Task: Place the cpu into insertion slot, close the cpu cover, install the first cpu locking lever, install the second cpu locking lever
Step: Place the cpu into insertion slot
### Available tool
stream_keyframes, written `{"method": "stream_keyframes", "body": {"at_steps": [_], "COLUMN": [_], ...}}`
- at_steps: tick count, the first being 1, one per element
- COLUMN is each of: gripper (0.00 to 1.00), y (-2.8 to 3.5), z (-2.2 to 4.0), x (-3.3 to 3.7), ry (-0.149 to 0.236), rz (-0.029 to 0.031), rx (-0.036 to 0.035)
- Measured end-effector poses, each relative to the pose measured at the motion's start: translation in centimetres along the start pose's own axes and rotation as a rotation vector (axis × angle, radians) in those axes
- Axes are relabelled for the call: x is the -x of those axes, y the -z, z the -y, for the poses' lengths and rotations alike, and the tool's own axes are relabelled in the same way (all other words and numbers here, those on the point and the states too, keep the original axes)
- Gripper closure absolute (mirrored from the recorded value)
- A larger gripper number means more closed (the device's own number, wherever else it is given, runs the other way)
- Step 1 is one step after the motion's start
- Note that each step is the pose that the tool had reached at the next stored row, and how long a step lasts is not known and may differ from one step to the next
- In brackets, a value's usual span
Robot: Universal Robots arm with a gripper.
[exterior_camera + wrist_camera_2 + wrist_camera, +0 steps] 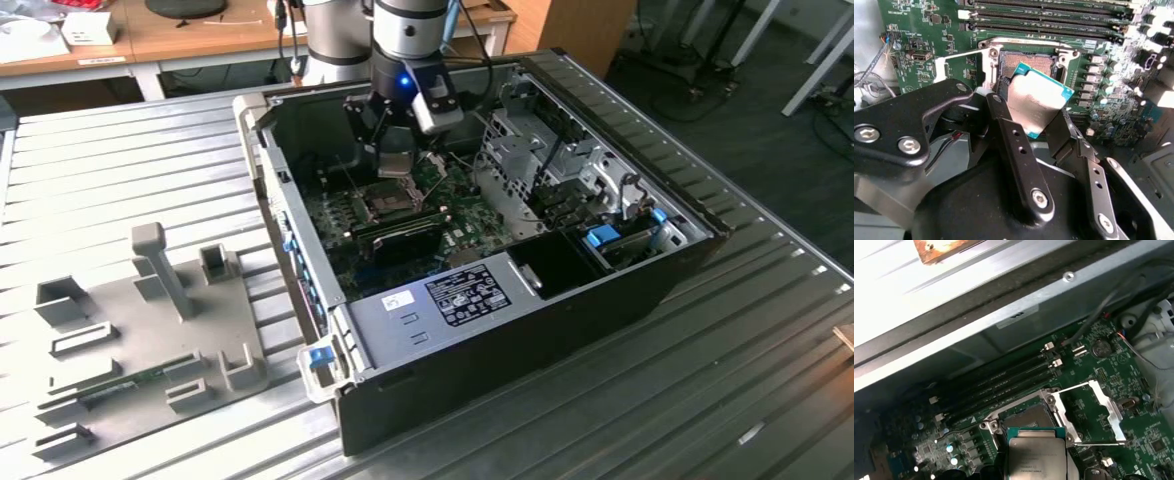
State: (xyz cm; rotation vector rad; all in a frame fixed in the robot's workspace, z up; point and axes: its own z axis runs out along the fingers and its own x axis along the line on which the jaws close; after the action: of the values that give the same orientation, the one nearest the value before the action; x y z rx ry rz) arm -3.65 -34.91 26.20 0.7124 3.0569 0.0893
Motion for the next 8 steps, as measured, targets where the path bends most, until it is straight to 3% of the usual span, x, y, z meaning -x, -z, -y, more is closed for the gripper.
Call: {"method": "stream_keyframes", "body": {"at_steps": [8], "gripper": [0.46], "y": [-0.06], "z": [0.0], "x": [0.0], "ry": [-0.07], "rz": [0.0039], "rx": [0.0008]}}
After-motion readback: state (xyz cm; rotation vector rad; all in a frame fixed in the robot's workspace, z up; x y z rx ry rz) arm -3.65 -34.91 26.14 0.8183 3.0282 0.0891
